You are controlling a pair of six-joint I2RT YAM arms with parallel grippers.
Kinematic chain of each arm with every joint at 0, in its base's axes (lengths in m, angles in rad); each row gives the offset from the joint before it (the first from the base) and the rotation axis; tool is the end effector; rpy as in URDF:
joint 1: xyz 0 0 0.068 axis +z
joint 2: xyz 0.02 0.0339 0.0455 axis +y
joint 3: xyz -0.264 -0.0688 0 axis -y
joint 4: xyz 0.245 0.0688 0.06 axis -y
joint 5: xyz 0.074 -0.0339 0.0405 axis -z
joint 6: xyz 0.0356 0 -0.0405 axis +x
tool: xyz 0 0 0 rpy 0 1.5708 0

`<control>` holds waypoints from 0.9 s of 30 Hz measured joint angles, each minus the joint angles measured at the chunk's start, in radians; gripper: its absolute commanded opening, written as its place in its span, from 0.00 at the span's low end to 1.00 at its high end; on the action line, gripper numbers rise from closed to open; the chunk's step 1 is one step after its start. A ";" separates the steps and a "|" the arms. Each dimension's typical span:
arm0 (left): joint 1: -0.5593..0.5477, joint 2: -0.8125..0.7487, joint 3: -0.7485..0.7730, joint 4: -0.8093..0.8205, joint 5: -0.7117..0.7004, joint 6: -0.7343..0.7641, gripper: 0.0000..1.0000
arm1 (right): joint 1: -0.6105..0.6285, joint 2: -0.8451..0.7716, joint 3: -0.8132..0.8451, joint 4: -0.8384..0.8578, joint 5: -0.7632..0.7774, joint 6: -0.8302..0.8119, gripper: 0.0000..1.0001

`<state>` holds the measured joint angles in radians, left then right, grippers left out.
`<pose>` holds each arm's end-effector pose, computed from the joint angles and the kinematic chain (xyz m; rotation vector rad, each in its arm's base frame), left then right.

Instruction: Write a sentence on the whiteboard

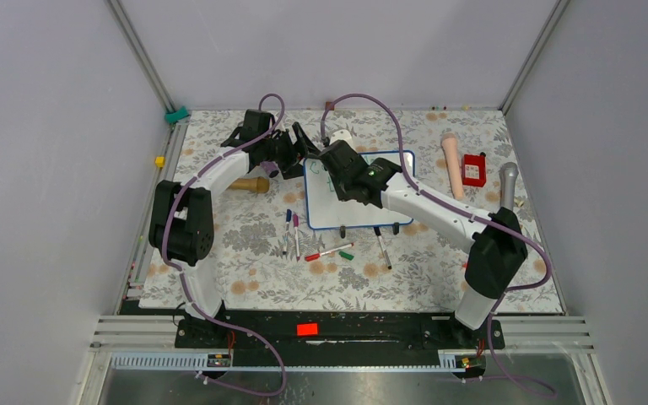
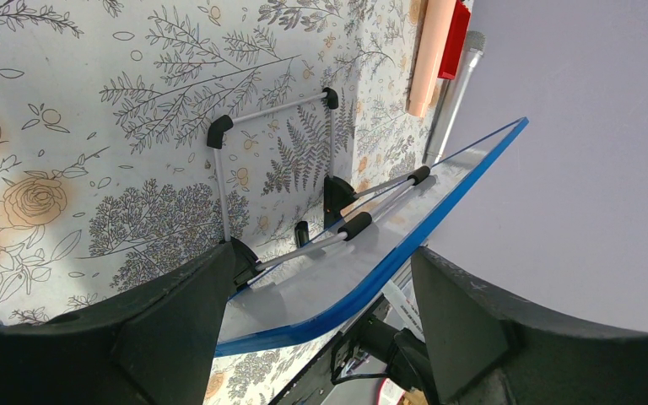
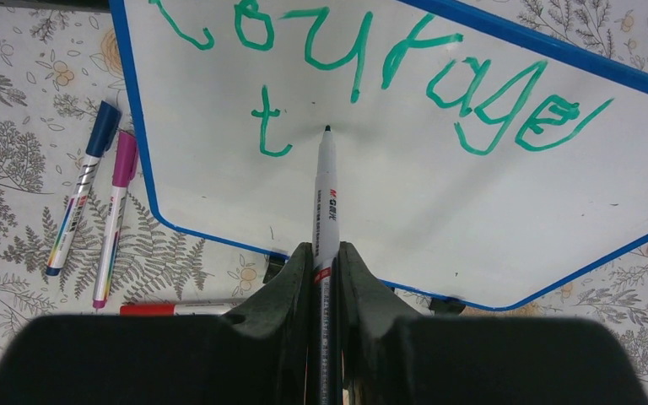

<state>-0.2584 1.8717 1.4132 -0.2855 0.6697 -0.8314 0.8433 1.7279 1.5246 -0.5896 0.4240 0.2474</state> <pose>0.3999 -0.1286 0.2420 -0.3349 2.4653 -1.2911 0.2690 0.2801 0.3077 -0.4749 2.2283 0.0648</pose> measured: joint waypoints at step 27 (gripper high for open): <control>0.000 0.000 0.000 -0.002 -0.001 0.000 0.77 | -0.001 -0.017 -0.018 0.015 -0.023 -0.009 0.00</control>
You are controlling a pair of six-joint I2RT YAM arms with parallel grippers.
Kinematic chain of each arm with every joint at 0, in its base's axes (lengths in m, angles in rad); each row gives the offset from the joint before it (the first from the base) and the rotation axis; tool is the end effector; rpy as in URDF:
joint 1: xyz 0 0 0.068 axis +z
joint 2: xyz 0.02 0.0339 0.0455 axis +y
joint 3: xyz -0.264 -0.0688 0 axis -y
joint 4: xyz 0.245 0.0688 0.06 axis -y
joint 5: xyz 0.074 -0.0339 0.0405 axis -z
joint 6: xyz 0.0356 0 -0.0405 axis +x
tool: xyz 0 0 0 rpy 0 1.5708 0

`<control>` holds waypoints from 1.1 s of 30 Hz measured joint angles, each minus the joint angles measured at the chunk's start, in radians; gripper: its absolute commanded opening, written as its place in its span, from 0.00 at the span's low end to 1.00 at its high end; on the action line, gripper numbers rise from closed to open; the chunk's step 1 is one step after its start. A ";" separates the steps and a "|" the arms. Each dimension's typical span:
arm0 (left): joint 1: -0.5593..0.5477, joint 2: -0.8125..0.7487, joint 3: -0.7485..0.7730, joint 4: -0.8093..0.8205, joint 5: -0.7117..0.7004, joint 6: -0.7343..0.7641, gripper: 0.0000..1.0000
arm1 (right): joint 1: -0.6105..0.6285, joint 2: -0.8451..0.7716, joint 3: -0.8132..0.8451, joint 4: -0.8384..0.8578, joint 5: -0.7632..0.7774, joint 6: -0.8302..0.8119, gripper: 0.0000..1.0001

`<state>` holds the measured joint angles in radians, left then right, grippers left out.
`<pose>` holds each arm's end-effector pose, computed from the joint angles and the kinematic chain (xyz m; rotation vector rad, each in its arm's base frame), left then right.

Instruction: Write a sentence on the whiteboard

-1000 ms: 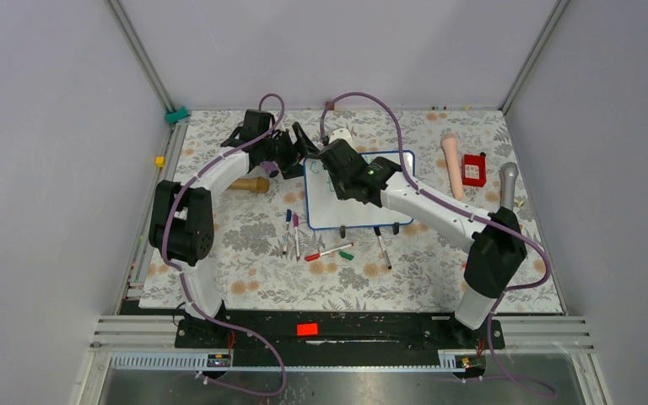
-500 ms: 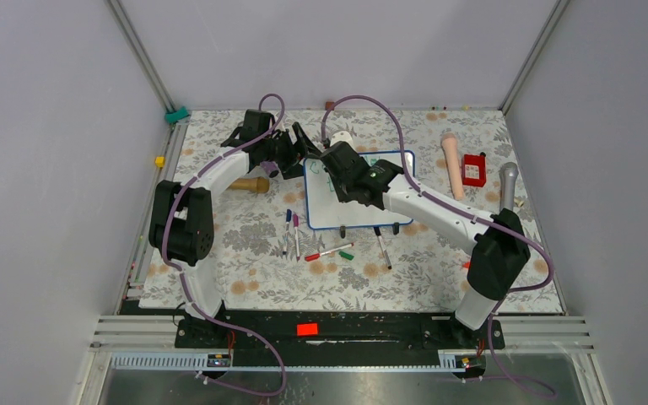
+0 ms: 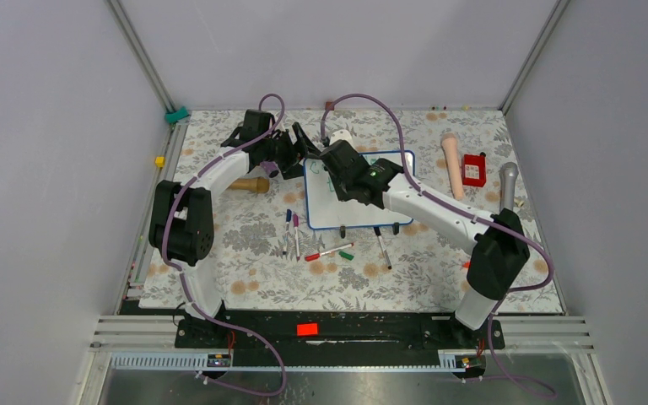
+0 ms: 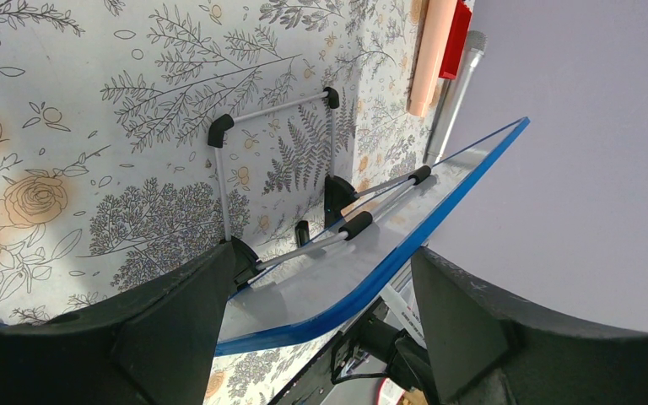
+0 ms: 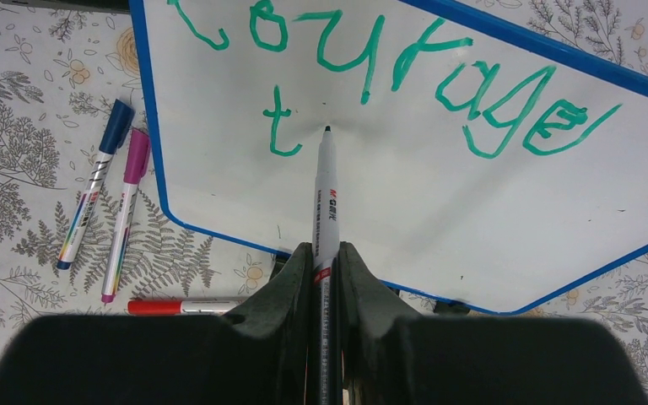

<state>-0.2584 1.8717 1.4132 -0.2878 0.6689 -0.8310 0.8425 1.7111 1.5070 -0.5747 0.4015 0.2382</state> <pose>0.3998 -0.1285 0.2418 -0.3364 2.4674 -1.2896 0.2666 0.2781 0.3090 -0.4905 2.2220 0.0920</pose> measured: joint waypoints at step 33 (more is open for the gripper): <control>0.000 0.000 0.000 -0.010 -0.007 0.004 0.77 | 0.000 0.027 0.016 -0.017 -0.015 -0.003 0.00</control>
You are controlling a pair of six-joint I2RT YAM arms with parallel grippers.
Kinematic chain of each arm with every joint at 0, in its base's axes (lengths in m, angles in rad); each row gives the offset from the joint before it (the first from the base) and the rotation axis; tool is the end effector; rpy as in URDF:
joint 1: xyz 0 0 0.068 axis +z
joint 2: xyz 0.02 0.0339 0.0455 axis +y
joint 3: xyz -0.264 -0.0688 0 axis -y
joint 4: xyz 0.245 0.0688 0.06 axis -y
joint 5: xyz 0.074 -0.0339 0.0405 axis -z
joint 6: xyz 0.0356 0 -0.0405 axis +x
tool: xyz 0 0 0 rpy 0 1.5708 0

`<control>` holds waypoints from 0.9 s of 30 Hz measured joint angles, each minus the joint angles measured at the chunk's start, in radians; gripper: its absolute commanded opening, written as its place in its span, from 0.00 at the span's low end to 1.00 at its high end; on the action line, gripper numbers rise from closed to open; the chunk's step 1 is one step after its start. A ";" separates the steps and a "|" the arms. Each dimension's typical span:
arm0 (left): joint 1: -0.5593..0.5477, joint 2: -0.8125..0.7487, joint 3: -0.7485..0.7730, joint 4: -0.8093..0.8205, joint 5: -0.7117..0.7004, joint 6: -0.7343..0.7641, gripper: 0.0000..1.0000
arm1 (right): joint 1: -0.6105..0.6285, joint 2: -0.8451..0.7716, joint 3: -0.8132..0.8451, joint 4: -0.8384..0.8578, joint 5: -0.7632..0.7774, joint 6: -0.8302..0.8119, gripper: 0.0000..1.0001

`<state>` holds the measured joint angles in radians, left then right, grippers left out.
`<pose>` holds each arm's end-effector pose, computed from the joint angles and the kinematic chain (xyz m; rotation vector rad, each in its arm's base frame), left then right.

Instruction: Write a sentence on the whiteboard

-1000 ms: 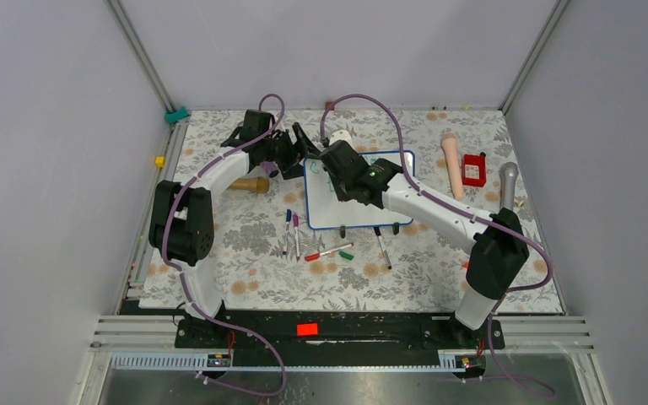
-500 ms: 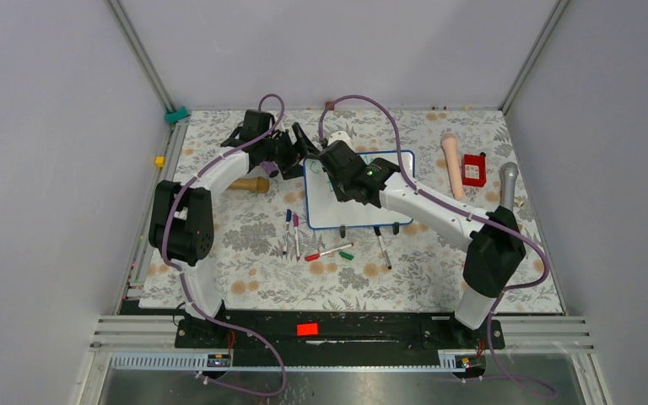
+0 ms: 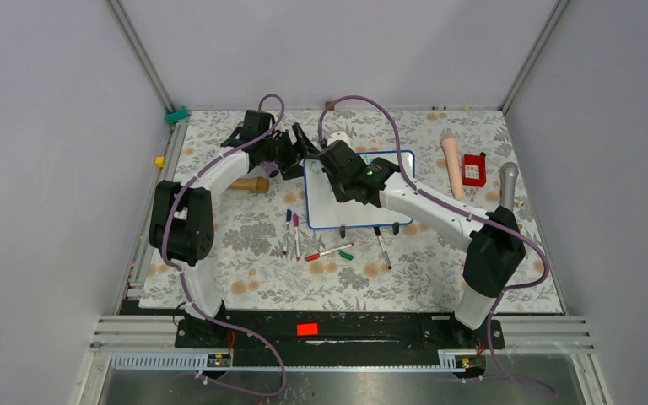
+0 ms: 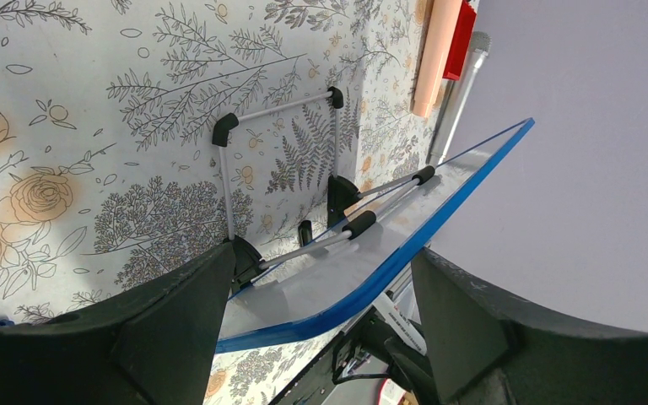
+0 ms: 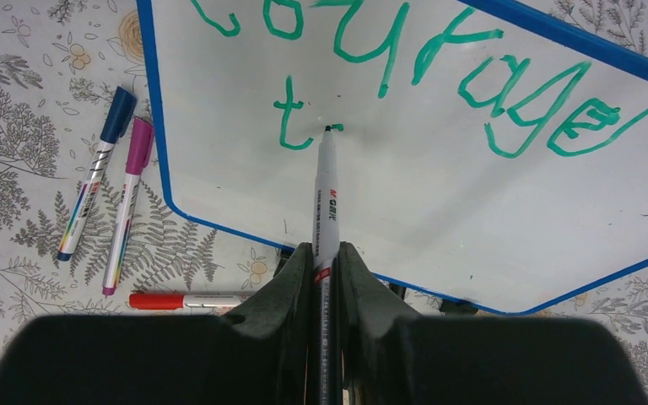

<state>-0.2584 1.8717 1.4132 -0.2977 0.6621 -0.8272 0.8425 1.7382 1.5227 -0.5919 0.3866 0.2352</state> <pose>0.3993 -0.1282 0.2410 -0.3417 2.4753 -1.2783 0.2697 0.2822 0.3027 -0.5149 2.2472 0.0873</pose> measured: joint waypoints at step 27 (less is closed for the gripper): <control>0.000 0.000 0.000 -0.001 0.000 0.008 0.78 | 0.000 0.000 -0.002 -0.055 0.012 -0.001 0.00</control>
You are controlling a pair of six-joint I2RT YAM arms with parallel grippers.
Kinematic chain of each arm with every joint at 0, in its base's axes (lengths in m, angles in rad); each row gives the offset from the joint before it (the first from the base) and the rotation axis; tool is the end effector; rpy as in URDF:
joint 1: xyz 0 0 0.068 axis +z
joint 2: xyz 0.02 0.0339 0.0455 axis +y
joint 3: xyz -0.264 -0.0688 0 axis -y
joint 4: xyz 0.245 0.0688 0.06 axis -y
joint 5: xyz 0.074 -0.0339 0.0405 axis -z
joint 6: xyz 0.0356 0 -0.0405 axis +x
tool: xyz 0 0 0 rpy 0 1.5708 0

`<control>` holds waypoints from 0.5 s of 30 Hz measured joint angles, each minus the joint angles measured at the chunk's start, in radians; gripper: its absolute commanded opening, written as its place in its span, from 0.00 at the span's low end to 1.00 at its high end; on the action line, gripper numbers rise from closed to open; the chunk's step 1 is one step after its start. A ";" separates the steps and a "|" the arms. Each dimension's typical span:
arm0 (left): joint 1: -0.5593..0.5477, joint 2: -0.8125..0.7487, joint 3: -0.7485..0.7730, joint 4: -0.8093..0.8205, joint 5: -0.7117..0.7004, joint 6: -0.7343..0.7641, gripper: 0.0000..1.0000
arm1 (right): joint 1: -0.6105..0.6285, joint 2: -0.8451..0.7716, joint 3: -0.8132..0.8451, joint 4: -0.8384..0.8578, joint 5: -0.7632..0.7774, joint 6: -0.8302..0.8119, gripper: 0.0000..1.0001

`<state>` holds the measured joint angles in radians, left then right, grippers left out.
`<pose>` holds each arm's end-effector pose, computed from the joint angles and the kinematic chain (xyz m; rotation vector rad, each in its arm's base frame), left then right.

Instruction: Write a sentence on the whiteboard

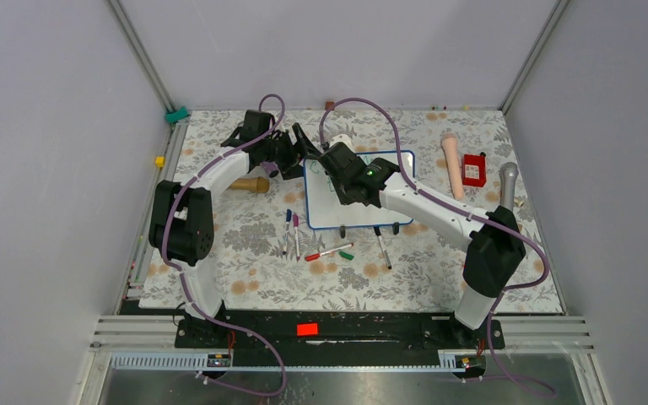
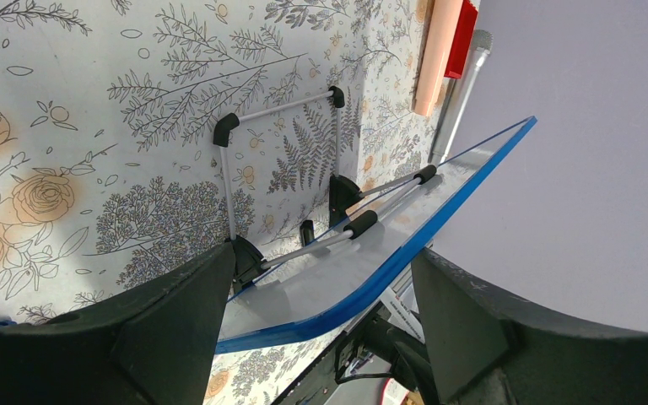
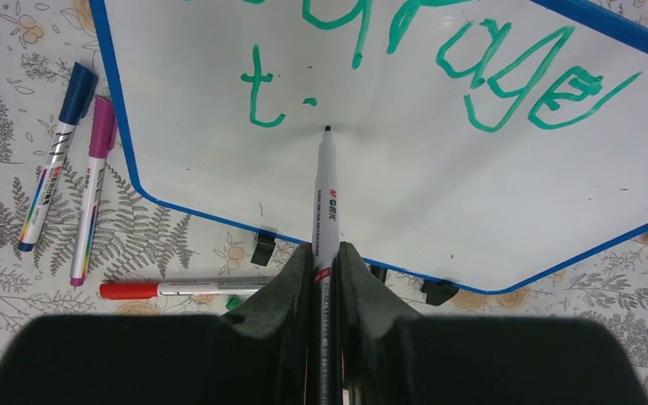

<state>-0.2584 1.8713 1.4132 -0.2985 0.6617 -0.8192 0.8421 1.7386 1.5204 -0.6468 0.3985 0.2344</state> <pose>0.3992 -0.1281 0.2411 -0.3320 2.4746 -1.2746 0.2670 0.2784 0.2980 -0.5345 2.2869 0.0361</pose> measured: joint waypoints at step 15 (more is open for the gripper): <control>0.000 0.000 0.000 -0.001 -0.006 0.003 0.78 | -0.004 0.033 0.060 -0.022 0.018 -0.007 0.00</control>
<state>-0.2584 1.8709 1.4132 -0.2993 0.6552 -0.8165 0.8383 1.7718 1.5803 -0.6685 0.4168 0.2276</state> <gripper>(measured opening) 0.774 0.178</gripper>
